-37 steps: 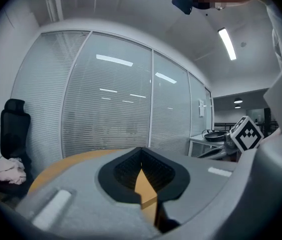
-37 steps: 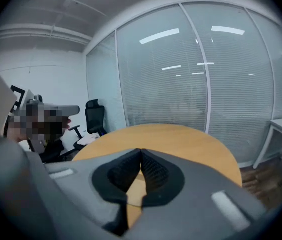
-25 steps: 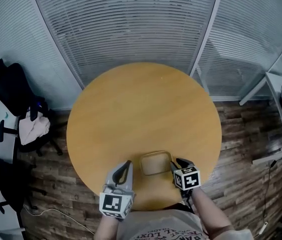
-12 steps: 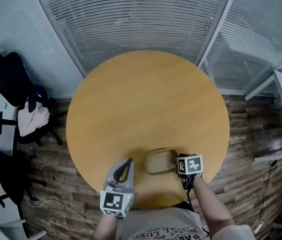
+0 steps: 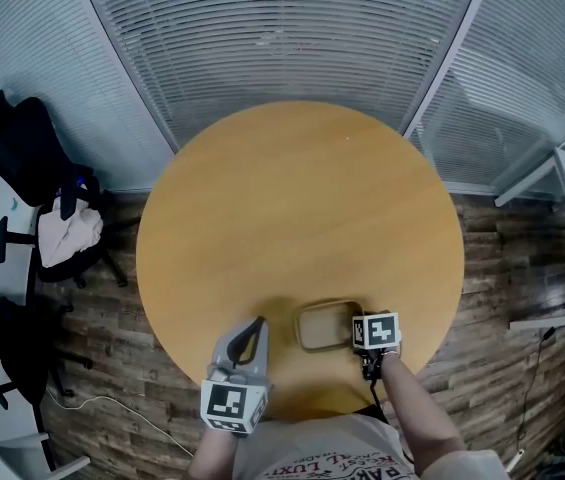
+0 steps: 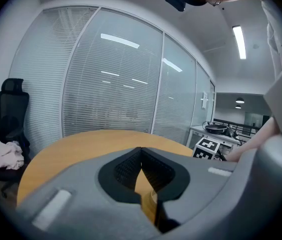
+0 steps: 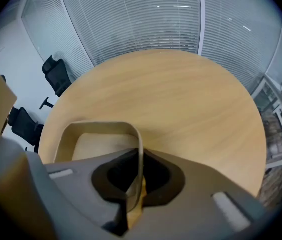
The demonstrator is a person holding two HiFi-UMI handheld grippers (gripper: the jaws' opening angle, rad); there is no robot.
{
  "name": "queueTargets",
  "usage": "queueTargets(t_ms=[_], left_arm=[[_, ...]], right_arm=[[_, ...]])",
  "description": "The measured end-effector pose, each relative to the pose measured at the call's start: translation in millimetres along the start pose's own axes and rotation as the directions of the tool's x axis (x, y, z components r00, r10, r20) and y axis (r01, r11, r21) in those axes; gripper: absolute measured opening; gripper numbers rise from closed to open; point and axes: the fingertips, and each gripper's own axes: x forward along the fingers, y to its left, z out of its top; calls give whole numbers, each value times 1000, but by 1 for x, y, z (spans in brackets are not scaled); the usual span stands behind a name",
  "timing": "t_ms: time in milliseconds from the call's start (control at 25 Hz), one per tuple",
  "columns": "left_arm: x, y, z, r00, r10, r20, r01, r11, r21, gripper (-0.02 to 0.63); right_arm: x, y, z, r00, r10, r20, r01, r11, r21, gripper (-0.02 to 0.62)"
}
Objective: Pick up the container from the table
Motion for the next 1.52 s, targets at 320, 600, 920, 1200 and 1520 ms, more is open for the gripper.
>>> queueTargets(t_ms=[320, 600, 920, 1200, 1520], left_arm=[[1, -3, 6, 1000, 4, 5, -4, 1000, -4, 6], [-6, -10, 24, 999, 13, 39, -13, 1000, 15, 6], [-16, -18, 67, 993, 17, 118, -26, 997, 72, 6], [-30, -14, 107, 978, 47, 206, -64, 995, 80, 6], [-38, -14, 119, 969, 51, 242, -74, 994, 85, 6]], right_arm=[[-19, 0, 12, 998, 13, 63, -14, 1000, 18, 5], [-88, 20, 59, 949, 97, 301, -96, 995, -18, 6], [-201, 55, 121, 754, 194, 628, -112, 980, -167, 5], [-287, 81, 144, 526, 261, 810, -20, 955, -295, 5], [-331, 80, 144, 358, 224, 907, 92, 958, -273, 5]])
